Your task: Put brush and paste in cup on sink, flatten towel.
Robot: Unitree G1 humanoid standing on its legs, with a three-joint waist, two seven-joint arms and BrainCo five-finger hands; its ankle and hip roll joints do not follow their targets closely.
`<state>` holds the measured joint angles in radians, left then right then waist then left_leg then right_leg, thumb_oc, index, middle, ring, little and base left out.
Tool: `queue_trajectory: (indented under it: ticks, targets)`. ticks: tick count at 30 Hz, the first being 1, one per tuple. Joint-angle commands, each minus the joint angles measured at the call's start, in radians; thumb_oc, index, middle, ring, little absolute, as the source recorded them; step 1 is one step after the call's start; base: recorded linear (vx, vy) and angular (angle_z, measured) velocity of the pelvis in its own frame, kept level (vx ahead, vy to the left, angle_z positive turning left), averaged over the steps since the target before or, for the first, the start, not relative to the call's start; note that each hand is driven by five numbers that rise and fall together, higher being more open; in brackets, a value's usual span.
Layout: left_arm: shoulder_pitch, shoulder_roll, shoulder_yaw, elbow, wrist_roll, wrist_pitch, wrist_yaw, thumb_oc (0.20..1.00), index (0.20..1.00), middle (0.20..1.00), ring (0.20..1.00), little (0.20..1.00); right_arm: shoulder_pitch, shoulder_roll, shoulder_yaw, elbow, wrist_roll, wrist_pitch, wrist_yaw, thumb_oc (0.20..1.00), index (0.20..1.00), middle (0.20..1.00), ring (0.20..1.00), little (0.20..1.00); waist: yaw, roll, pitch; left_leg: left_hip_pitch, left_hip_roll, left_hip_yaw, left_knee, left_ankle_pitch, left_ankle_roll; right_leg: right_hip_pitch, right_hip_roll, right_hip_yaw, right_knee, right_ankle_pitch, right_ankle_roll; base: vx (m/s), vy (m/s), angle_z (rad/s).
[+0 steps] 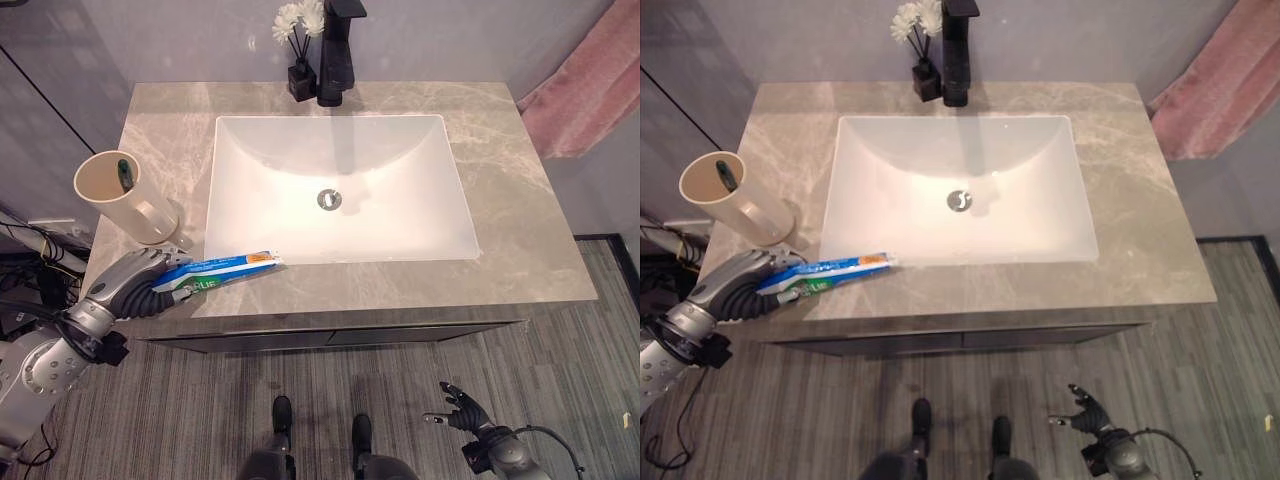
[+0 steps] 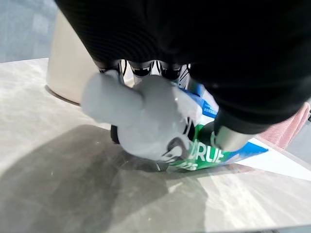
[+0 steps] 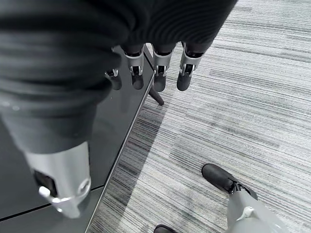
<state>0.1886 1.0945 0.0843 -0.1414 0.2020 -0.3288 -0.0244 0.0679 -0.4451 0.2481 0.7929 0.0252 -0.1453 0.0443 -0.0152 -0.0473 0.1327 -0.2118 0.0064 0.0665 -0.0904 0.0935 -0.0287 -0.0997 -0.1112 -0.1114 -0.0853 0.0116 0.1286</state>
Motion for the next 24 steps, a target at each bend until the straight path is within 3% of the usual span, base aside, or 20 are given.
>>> queue_trajectory:
  ticks: [1, 4, 13, 19, 24]
  targets:
    - [0.08, -0.053, -0.166, 0.048, 0.069, -0.001, -0.094, 0.2, 0.2, 0.2, 0.2, 0.2, -0.013, -0.047, 0.016, -0.02, 0.0, -0.015, -0.025, 1.0, 1.0, 1.0, 1.0, 1.0, -0.009, -0.024, -0.023, 0.029, 0.068, 0.013, 0.003, -0.051, -0.057, -0.088, -0.114, 0.012, -0.002, 0.13, 0.098, 0.0, 0.0, 0.0]
    - [0.081, -0.056, -0.168, 0.047, 0.07, -0.001, -0.095, 0.2, 0.2, 0.2, 0.2, 0.2, -0.012, -0.047, 0.016, -0.017, 0.001, -0.015, -0.026, 1.0, 1.0, 1.0, 1.0, 1.0, -0.008, -0.023, -0.024, 0.032, 0.069, 0.013, 0.003, -0.052, -0.057, -0.085, -0.114, 0.012, -0.002, 0.129, 0.098, 0.01, -0.004, 0.0]
    - [0.028, -0.068, -0.133, -0.043, 0.135, -0.021, -0.025, 0.2, 0.2, 0.2, 0.2, 0.2, -0.042, 0.022, -0.07, 0.286, 0.095, 0.006, -0.07, 1.0, 1.0, 1.0, 1.0, 1.0, 0.005, -0.016, -0.07, 0.109, 0.076, 0.016, 0.003, -0.078, -0.063, -0.003, -0.117, -0.001, -0.002, 0.101, 0.097, 0.04, -0.022, 0.01]
    - [-0.028, -0.053, -0.095, -0.059, 0.214, -0.028, 0.079, 0.2, 0.2, 0.2, 0.2, 0.2, -0.065, 0.028, -0.233, 0.436, 0.307, 0.017, -0.096, 1.0, 1.0, 1.0, 1.0, 1.0, 0.002, -0.004, -0.118, 0.171, 0.079, 0.023, 0.003, -0.1, -0.064, 0.057, -0.117, -0.003, -0.002, 0.078, 0.094, 0.02, -0.015, -0.01]
    - [-0.049, -0.04, -0.059, -0.049, 0.27, -0.027, 0.149, 0.2, 0.2, 0.2, 0.2, 0.2, -0.079, -0.001, -0.333, 0.404, 0.436, -0.015, -0.139, 1.0, 1.0, 1.0, 1.0, 1.0, -0.007, 0.007, -0.14, 0.203, 0.082, 0.032, 0.003, -0.107, -0.067, 0.085, -0.116, -0.003, -0.002, 0.068, 0.091, 0.01, -0.017, -0.01]
